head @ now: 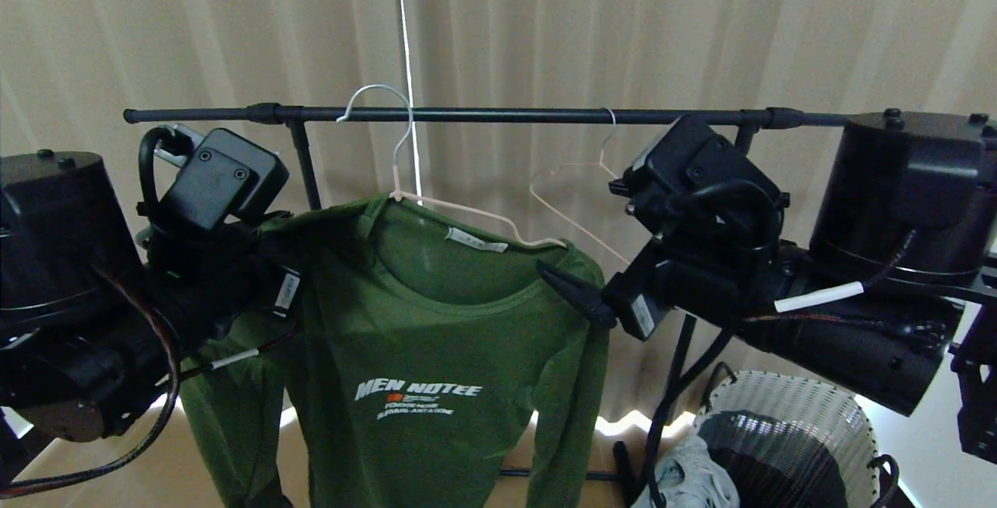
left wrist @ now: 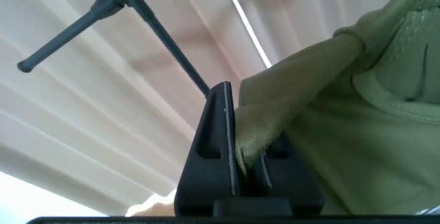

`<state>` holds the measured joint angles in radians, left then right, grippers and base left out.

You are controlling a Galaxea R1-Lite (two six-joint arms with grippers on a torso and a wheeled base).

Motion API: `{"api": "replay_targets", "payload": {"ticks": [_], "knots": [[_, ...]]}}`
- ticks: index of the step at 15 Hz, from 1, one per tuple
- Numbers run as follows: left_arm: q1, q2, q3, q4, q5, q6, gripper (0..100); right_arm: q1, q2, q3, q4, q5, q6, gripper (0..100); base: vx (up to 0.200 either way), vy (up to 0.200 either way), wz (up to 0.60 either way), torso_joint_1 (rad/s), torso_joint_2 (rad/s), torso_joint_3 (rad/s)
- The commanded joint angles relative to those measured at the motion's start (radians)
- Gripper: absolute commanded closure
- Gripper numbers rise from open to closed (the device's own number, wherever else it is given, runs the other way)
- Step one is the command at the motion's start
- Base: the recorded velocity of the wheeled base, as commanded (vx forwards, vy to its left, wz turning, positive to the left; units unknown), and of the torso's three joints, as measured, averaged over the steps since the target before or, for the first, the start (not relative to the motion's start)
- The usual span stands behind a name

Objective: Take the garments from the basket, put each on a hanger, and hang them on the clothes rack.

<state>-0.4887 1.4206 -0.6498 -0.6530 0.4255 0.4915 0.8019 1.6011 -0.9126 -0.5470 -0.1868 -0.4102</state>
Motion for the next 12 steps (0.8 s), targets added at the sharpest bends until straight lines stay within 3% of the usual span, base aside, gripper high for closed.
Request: {"api": "replay_targets", "payload": {"ticks": [1, 7, 12], "knots": [[-0.017, -0.005, 0.007, 0.000, -0.001, -0.001, 100, 0.002, 0.085, -0.080, -0.001, 0.000, -0.018, 0, 0.000, 0.000, 0.00, 0.000, 0.00, 0.000], [-0.060, -0.019, 0.012, 0.000, -0.001, -0.001, 100, -0.004, 0.194, -0.170, -0.001, -0.011, -0.056, 0, 0.000, 0.000, 0.00, 0.000, 0.00, 0.000], [-0.053, -0.026, 0.015, -0.002, 0.001, -0.001, 100, -0.029, 0.201, -0.181, -0.007, -0.011, -0.055, 0, 0.000, 0.000, 0.00, 0.000, 0.00, 0.000]]}}
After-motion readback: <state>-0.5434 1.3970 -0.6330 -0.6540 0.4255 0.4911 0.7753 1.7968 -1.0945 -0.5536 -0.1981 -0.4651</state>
